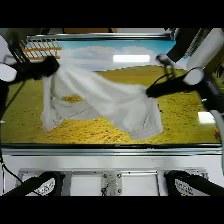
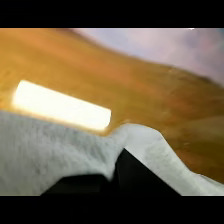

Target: Fold the clothes and pants, and hang the long-sleeved shirts on hangers.

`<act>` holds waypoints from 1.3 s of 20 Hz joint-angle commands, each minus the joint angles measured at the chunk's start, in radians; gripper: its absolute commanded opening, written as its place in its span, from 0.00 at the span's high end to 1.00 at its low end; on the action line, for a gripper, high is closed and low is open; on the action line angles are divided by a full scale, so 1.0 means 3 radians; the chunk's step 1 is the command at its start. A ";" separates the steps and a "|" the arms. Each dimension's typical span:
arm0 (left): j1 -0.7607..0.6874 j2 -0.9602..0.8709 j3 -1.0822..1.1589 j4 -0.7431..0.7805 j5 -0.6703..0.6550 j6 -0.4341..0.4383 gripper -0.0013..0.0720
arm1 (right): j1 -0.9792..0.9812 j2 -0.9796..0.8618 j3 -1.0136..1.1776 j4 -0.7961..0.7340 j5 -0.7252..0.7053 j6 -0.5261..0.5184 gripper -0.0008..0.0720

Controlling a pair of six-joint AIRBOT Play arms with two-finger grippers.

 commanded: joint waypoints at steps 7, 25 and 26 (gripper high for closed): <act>0.0142 0.0013 0.0477 0.0685 -0.0847 0.0009 0.95 | 0.0662 0.1526 -0.0067 -0.0301 0.0729 0.0783 0.96; 0.0282 0.0010 -0.0837 0.0674 -0.0746 0.0025 0.95 | -0.0533 -0.0446 -0.0985 -0.0009 -0.0254 0.1129 0.17; 0.0282 0.0010 -0.0837 0.0675 -0.0746 0.0025 0.95 | -0.0523 -0.0679 -0.0984 0.0216 -0.0394 0.1021 0.17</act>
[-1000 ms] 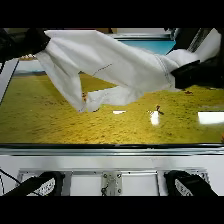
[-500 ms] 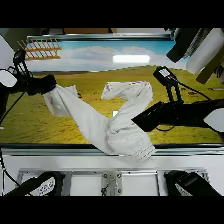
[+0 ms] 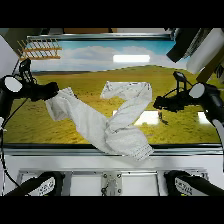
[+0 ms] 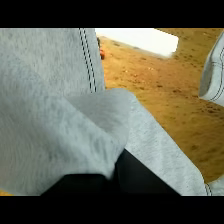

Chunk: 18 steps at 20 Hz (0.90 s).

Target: Fold the clothes and pants, and hang the long-sleeved shirts on hangers.

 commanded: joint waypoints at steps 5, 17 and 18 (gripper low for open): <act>0.0000 -0.0001 -0.0008 0.0003 0.0003 0.0008 0.95 | 0.0029 -0.1233 -0.0019 0.1542 -0.0754 -0.0813 0.18; 0.0097 0.0315 0.1068 0.0090 0.0017 0.0097 0.95 | 0.0084 -0.0134 0.0861 0.0580 -0.0590 -0.1160 0.96; 0.0086 0.0429 0.1349 0.0076 0.0055 0.0097 0.95 | 0.0069 0.0130 0.1128 0.0421 -0.0544 -0.1160 0.96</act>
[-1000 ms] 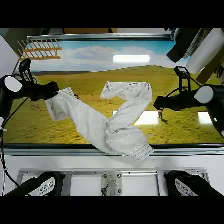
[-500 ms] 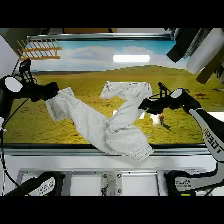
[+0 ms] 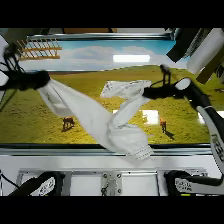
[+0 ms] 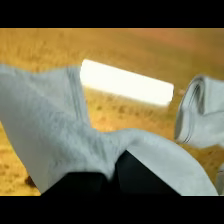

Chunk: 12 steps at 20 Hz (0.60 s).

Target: Fold the clothes and pants, and hang the long-sleeved shirts on hangers.

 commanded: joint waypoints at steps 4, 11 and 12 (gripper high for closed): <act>-0.0202 0.0767 0.1419 0.0001 0.0394 0.0018 0.95 | -0.0038 0.1413 0.1261 -0.0678 0.0164 -0.0053 0.96; -0.0589 0.1527 0.1492 0.0004 0.0655 0.0017 0.95 | -0.0038 0.2263 0.1367 -0.0682 0.0175 0.0056 0.96; -0.0628 0.1620 0.1418 0.0001 0.0741 0.0017 0.95 | -0.0038 0.2326 0.1367 -0.0682 0.0175 0.0056 0.96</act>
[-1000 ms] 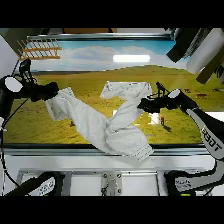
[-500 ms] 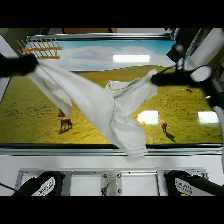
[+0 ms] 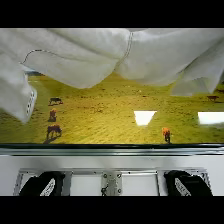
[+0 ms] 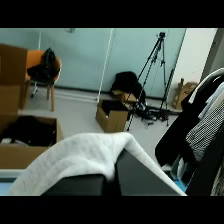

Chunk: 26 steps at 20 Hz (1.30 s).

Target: Fold the clothes and pants, and hang the long-sleeved shirts on hangers.

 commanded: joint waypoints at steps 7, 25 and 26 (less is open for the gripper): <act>-0.0220 0.0342 -0.0411 0.0024 0.0383 -0.0003 0.95 | 0.0000 0.0271 0.0042 -0.0083 0.0004 0.0256 0.96; 0.0029 -0.2984 0.0397 0.0023 -0.0455 -0.0013 0.00 | -0.0187 -0.2338 0.0423 0.0064 -0.0287 0.0252 0.16; 0.0092 -0.2967 0.0364 0.0022 -0.0739 -0.0011 0.00 | -0.0281 -0.2230 0.0413 0.0064 -0.0102 0.0248 0.16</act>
